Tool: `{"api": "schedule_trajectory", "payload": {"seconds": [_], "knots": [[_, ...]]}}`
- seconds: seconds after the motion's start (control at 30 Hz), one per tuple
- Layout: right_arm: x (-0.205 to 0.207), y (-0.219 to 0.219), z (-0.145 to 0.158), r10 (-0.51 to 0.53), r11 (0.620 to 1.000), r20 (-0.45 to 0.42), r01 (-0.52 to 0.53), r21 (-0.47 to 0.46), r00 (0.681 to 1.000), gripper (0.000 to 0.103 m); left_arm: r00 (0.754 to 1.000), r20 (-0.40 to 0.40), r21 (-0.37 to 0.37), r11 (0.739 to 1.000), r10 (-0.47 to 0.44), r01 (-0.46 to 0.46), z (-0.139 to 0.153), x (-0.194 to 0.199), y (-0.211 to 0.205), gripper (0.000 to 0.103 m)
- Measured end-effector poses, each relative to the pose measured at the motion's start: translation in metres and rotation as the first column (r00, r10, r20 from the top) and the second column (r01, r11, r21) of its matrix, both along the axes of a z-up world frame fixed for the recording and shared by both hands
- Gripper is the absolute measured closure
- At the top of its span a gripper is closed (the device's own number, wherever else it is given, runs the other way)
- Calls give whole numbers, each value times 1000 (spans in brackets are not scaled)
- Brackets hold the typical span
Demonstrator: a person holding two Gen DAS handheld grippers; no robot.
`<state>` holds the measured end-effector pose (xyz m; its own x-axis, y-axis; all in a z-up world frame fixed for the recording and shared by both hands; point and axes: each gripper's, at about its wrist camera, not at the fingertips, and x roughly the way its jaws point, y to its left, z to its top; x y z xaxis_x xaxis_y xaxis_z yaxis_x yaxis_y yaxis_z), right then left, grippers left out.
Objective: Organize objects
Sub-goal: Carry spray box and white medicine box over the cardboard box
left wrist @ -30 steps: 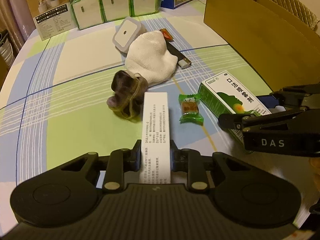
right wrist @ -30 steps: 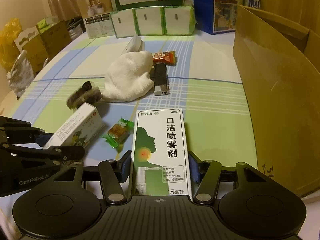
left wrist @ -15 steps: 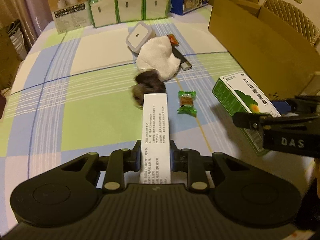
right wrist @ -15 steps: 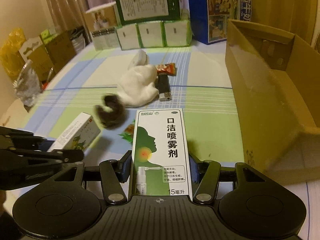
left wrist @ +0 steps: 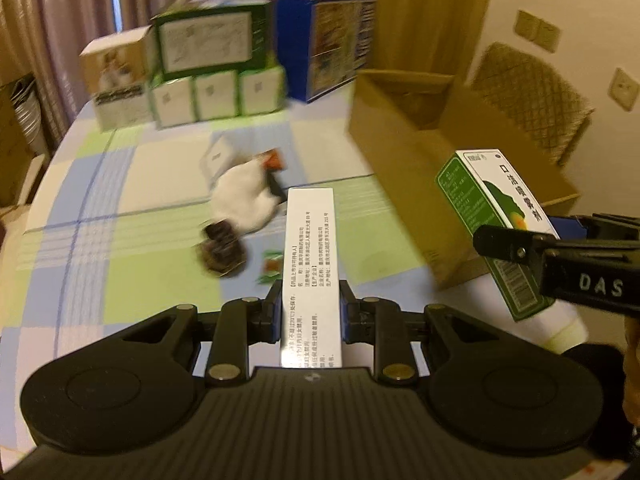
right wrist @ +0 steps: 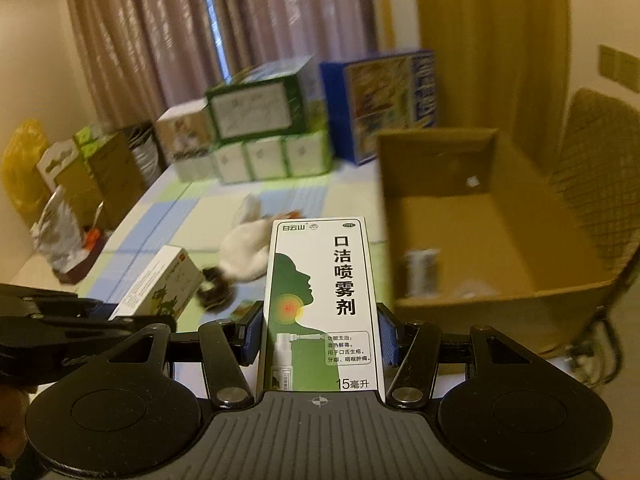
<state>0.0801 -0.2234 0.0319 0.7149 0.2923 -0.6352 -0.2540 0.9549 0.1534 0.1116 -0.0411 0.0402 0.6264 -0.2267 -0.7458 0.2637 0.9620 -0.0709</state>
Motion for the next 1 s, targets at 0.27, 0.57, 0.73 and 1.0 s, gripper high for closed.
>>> {"api": "schedule_trajectory", "payload": {"seconds": [0.27,0.57,0.73,1.0], "knots": [[15,-75,28,-118,992,47,119,-37,992,50,994,37,-28,994,-104,105,24,10,-74,82],[51,-129,37,-168,984,53,170,-54,984,50,983,54,-29,983,-178,179,36,49,-141,82],[74,-148,27,-185,982,30,187,-39,982,50,979,50,-24,980,-196,197,31,74,-164,82],[103,-163,3,-196,980,-20,196,-26,980,50,977,18,-9,977,-211,211,6,104,-184,82]]}}
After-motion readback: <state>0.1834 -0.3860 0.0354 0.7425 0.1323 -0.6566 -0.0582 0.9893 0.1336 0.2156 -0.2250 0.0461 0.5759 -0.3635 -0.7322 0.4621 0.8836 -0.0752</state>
